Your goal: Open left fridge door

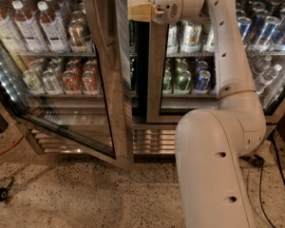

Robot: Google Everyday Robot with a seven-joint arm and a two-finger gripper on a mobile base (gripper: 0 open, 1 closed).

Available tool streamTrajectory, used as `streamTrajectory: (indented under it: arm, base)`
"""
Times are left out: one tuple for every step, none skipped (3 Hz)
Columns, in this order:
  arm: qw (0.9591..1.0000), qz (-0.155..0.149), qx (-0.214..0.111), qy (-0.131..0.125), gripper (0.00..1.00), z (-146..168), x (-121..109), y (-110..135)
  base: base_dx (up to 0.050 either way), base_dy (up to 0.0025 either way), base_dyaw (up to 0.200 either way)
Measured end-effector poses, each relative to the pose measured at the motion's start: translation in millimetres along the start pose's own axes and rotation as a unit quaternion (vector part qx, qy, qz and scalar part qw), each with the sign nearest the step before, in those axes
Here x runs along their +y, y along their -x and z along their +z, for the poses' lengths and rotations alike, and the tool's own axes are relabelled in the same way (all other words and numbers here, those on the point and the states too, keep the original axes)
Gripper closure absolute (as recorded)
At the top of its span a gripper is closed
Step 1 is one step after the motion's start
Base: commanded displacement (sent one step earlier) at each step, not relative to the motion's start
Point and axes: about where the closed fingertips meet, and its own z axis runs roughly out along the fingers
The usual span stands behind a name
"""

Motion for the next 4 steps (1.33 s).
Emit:
streamTrajectory:
  arm:
    - [0.9994,0.008,0.023,-0.026,1.00,-0.4,-11.1,-4.6]
    - [0.9978,0.019,0.039,-0.049,1.00,-3.7,-21.6,-11.5]
    - [0.9974,0.029,0.044,-0.048,1.00,-0.1,-26.7,-20.1]
    - [0.9984,0.036,0.038,-0.022,1.00,11.1,-26.0,-31.1]
  base:
    - [0.000,0.00000,0.000]
    - [0.000,0.00000,0.000]
    - [0.000,0.00000,0.000]
    - [0.000,0.00000,0.000]
